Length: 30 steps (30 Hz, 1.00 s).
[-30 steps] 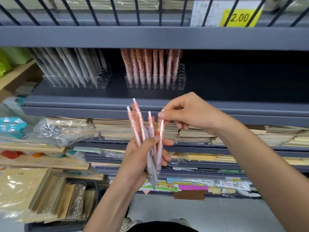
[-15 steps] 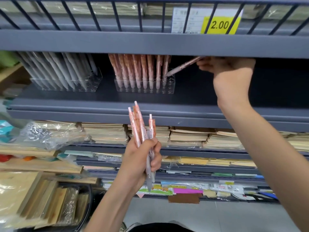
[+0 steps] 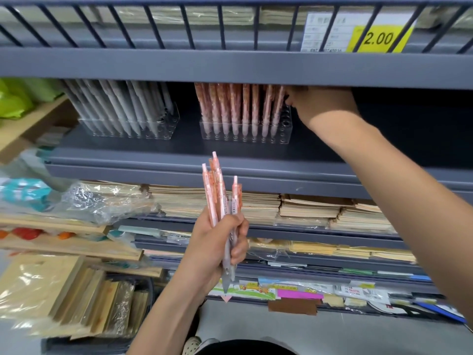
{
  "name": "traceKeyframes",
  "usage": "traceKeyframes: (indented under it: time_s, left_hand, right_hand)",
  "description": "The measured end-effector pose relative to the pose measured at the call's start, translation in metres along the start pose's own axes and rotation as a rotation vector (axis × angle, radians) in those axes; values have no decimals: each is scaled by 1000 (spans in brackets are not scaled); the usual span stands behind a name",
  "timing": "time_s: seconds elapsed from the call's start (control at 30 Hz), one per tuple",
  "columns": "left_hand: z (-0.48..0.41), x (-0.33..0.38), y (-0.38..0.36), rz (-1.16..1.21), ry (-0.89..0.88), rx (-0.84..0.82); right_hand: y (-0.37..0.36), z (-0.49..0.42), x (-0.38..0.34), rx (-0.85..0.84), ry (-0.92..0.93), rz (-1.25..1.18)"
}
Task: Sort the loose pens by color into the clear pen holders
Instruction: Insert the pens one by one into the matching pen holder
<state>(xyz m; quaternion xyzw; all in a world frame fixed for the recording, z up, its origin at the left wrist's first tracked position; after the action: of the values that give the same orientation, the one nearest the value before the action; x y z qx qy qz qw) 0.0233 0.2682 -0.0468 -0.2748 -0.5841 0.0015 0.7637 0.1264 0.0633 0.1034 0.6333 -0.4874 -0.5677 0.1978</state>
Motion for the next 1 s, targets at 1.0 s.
traceKeyframes:
  time_s: [1.0]
  left_hand:
    - [-1,-9,-13,-145,104,-211]
  right_hand:
    - [-15,60,37,-79,-130,-1147]
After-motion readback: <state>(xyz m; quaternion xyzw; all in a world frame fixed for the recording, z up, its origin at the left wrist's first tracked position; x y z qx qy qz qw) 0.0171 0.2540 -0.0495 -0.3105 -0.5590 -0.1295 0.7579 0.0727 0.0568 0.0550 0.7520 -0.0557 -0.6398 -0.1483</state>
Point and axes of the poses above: each hand's wrist, its own z-axis away from the middle knuckle, its own y-axis out of the back of the hand, x = y × z, the point moved 3 cm from there along -z, towards the middle knuckle, and after that the axes turned 3 degrees about -z, right-handed, at the moved point
